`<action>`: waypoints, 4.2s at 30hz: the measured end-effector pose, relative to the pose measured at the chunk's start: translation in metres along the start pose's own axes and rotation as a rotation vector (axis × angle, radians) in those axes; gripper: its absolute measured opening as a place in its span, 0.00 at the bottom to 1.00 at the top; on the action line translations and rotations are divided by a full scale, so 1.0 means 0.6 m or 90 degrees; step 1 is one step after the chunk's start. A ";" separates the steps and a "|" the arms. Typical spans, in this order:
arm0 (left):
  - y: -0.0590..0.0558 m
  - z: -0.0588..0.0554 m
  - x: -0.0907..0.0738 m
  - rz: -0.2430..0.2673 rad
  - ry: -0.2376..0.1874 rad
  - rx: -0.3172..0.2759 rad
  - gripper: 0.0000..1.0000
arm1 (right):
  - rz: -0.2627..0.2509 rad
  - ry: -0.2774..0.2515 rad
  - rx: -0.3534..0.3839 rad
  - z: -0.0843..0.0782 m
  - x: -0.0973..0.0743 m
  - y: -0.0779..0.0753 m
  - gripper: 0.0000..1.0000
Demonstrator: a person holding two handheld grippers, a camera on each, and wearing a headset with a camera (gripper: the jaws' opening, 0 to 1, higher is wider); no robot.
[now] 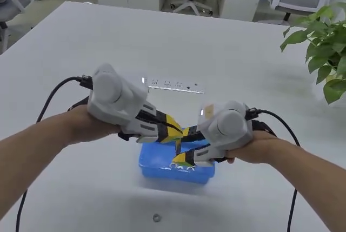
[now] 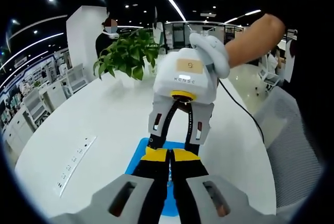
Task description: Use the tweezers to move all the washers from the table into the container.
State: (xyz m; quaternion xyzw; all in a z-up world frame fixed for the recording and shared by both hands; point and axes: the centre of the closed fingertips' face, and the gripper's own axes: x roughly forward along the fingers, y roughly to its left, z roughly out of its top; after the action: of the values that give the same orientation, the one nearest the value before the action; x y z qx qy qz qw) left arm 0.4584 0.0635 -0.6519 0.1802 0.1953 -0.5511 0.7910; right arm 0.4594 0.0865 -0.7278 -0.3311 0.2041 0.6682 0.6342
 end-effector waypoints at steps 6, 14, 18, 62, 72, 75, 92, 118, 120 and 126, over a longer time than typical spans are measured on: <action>-0.009 0.010 -0.005 -0.004 0.000 0.004 0.03 | -0.012 -0.009 0.027 0.000 -0.017 0.008 0.35; -0.022 0.025 -0.018 -0.009 -0.002 0.007 0.03 | -0.036 -0.019 0.050 0.001 -0.043 0.016 0.40; -0.034 0.025 -0.024 -0.014 0.004 0.008 0.03 | -0.048 -0.025 0.062 -0.002 -0.057 0.021 0.43; -0.142 -0.024 -0.036 -0.062 0.034 0.019 0.03 | -0.106 -0.080 0.185 -0.053 -0.114 0.115 0.94; -0.155 -0.039 -0.035 -0.067 0.041 0.020 0.03 | -0.093 -0.081 0.196 -0.061 -0.107 0.138 1.00; -0.157 -0.042 -0.035 -0.068 0.043 0.021 0.03 | -0.090 -0.074 0.195 -0.064 -0.106 0.141 1.00; -0.166 -0.061 -0.038 -0.071 0.055 0.020 0.03 | -0.070 -0.054 0.201 -0.072 -0.093 0.160 1.00; -0.170 -0.074 -0.035 -0.068 0.054 0.017 0.03 | -0.057 -0.043 0.196 -0.075 -0.086 0.168 0.99; -0.171 -0.073 -0.034 -0.068 0.053 0.016 0.03 | -0.056 -0.042 0.195 -0.076 -0.086 0.169 0.99; -0.170 -0.075 -0.033 -0.067 0.054 0.019 0.04 | -0.055 -0.040 0.193 -0.075 -0.086 0.169 0.99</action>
State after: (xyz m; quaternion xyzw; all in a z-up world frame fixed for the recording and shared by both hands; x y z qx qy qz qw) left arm 0.3510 0.0686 -0.6878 0.2046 0.2299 -0.5868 0.7489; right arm 0.3669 0.0072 -0.7375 -0.2194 0.2680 0.6119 0.7111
